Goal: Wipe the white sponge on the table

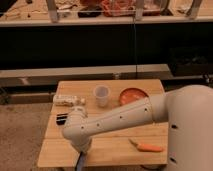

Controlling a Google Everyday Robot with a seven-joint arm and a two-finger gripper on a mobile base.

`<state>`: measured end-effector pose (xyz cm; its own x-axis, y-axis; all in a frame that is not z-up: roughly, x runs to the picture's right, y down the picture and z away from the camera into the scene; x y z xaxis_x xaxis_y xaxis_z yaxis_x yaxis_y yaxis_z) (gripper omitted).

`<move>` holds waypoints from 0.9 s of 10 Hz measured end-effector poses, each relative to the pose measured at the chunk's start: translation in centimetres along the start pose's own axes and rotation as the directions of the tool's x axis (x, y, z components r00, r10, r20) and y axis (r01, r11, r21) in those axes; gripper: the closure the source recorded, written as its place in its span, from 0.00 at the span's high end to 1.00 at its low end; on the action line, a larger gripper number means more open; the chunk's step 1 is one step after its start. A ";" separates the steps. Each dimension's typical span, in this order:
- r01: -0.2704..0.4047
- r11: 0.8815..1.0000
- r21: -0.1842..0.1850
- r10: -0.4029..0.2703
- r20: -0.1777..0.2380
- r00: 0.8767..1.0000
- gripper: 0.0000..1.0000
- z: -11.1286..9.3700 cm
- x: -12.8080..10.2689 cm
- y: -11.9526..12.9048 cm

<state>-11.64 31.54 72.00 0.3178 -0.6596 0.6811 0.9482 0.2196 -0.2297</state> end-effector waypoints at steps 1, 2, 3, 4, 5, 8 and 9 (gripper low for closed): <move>0.014 1.000 0.003 -0.014 -0.004 1.000 0.00 -0.3 0.3 -0.8; 0.017 1.000 0.003 -0.017 -0.009 1.000 0.00 -0.6 1.4 -1.3; 0.018 1.000 -0.004 -0.018 -0.013 1.000 0.00 -0.7 2.3 -1.7; 0.023 1.000 -0.009 -0.024 -0.020 1.000 0.00 -0.8 3.6 -2.9; 0.026 1.000 -0.018 -0.027 -0.022 0.999 0.00 -0.6 4.8 -3.9; 0.018 1.000 -0.001 -0.018 -0.006 1.000 0.00 -0.3 8.4 -5.9; 0.002 1.000 0.013 -0.002 0.006 1.000 0.00 -0.3 9.6 -6.0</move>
<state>-14.28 23.67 79.69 0.3161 -0.6555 0.6859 0.9486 0.2279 -0.2194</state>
